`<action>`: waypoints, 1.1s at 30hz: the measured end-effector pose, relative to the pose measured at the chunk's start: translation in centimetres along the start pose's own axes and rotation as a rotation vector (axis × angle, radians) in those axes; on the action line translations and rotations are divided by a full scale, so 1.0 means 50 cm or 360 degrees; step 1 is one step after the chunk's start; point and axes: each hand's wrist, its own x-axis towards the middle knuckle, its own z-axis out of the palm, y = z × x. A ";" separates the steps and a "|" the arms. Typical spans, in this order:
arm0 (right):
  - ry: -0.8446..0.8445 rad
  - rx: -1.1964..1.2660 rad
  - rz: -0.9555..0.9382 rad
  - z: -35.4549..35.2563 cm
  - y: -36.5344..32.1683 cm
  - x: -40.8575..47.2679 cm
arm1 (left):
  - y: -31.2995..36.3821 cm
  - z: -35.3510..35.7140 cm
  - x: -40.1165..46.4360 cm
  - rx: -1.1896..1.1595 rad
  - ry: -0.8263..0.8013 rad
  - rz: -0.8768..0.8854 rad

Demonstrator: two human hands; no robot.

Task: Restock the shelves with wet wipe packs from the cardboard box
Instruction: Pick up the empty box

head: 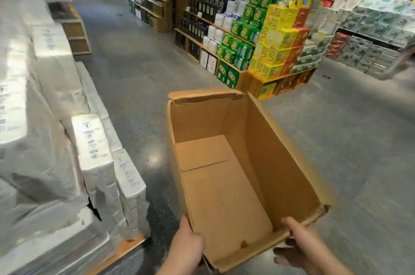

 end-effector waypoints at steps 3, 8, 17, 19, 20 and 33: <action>-0.0258 -0.0026 0.0254 0.103 -0.053 0.054 | 0.060 -0.023 0.089 -0.0052 0.0039 -0.0070; -0.0345 0.0011 0.0188 0.221 -0.152 0.138 | 0.146 -0.075 0.213 -0.0231 -0.0024 -0.0198; -0.0347 -0.0259 0.0172 0.418 -0.223 0.361 | 0.148 -0.107 0.442 -0.0489 0.0136 -0.0514; -0.0378 -0.0269 0.0207 0.466 -0.211 0.432 | 0.129 -0.109 0.513 -0.0459 0.0231 -0.0510; -0.0364 -0.0258 0.0229 0.487 -0.199 0.475 | 0.115 -0.112 0.552 -0.0428 0.0312 -0.0526; -0.0463 -0.0072 0.0417 0.795 0.101 0.928 | -0.222 -0.190 0.987 -0.0414 0.0823 -0.0661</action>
